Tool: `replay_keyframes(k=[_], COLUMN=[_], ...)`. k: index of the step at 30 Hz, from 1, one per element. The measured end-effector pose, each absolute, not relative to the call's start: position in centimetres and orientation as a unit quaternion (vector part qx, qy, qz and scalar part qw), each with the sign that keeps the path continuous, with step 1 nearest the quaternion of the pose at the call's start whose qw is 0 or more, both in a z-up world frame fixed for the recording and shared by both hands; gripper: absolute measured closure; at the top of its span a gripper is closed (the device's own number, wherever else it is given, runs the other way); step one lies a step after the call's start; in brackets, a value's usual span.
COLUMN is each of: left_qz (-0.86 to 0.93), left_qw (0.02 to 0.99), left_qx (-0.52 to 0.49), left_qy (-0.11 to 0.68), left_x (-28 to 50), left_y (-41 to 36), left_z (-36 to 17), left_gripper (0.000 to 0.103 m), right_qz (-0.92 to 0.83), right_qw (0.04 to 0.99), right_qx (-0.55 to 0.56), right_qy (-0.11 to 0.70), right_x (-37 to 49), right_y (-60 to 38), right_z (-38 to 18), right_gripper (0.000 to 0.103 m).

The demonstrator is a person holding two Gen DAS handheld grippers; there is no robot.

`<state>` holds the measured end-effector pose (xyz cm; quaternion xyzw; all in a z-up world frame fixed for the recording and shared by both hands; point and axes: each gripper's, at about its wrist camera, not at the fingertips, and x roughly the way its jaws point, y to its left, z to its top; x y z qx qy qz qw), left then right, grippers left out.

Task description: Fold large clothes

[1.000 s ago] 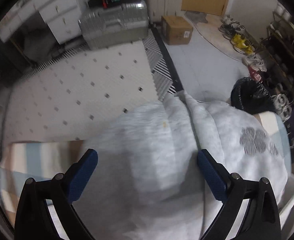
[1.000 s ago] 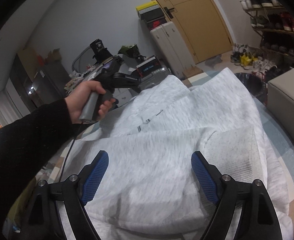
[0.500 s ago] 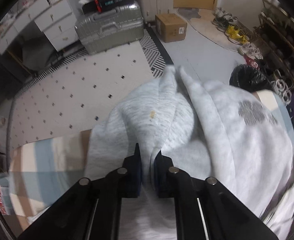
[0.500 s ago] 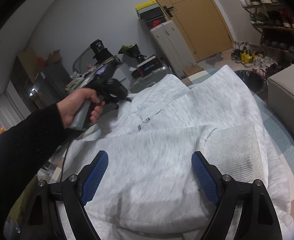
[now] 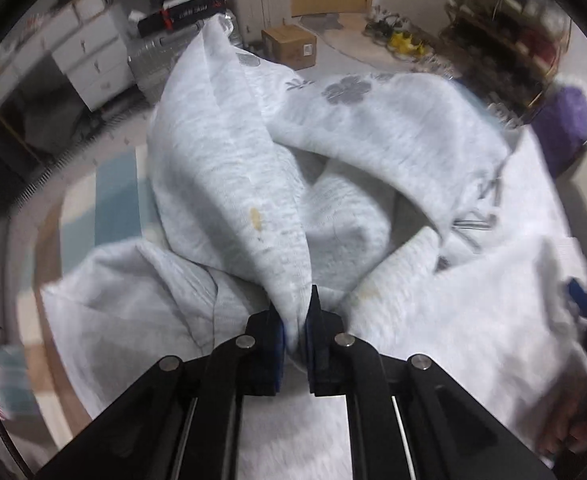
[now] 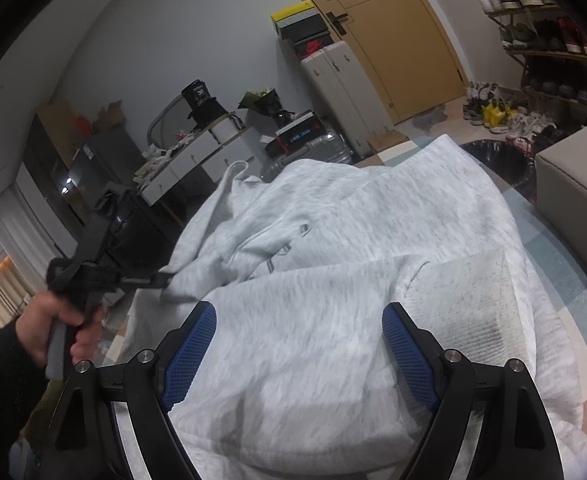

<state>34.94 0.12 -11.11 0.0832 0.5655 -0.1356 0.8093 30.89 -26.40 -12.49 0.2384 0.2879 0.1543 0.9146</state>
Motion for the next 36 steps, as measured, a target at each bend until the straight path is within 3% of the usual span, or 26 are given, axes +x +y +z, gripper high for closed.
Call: replay_keyframes(k=[3, 6, 9, 10, 11, 16, 20, 22, 24, 25, 30, 36], left_qz=[-0.142, -0.113, -0.094, -0.084, -0.068, -0.011, 0.044, 0.052, 0.040, 0.048, 0.004, -0.116], left_qw=[0.807, 0.820, 0.840, 0.847, 0.853, 0.857, 0.820, 0.800, 0.792, 0.793, 0.857, 0.911], left_qx=[0.033, 0.007, -0.011, -0.004, 0.006, 0.046, 0.036, -0.008, -0.046, -0.042, 0.010, 0.120], left_qy=[0.572, 0.560, 0.535, 0.525, 0.518, 0.514, 0.569, 0.597, 0.608, 0.606, 0.516, 0.377], left_x=[35.4, 37.2, 39.6, 40.6, 41.8, 47.9, 53.3, 54.0, 54.5, 54.5, 51.9, 41.6], left_y=[2.2, 3.5, 3.8, 3.5, 3.3, 2.6, 3.6, 5.4, 6.6, 7.1, 5.8, 0.4], left_z=[-9.6, -7.3, -4.9, -4.4, -4.2, -6.2, -11.7, -13.9, -15.0, -14.8, -8.7, -0.1], left_gripper=[0.092, 0.079, 0.047, 0.032, 0.025, 0.024, 0.024, 0.027, 0.070, 0.101, 0.101, 0.101], right_qz=[0.159, 0.158, 0.158, 0.159, 0.159, 0.160, 0.161, 0.163, 0.165, 0.166, 0.171, 0.201], right_qw=[0.913, 0.914, 0.914, 0.913, 0.912, 0.913, 0.912, 0.912, 0.912, 0.912, 0.912, 0.913], right_qx=[0.240, 0.236, 0.236, 0.238, 0.239, 0.238, 0.238, 0.238, 0.238, 0.236, 0.235, 0.244], right_qy=[0.289, 0.292, 0.291, 0.291, 0.291, 0.291, 0.291, 0.291, 0.291, 0.292, 0.289, 0.257], right_x=[31.0, 31.1, 31.1, 31.1, 31.1, 31.1, 31.0, 31.0, 31.1, 31.1, 31.0, 30.3], right_y=[-26.5, -26.3, -26.3, -26.3, -26.4, -26.4, -26.3, -26.2, -26.1, -26.0, -25.8, -25.9], right_z=[-12.6, -12.5, -12.5, -12.6, -12.6, -12.6, -12.6, -12.5, -12.6, -12.5, -12.5, -12.0], right_gripper=[0.017, 0.017, 0.017, 0.017, 0.017, 0.017, 0.017, 0.017, 0.016, 0.016, 0.016, 0.016])
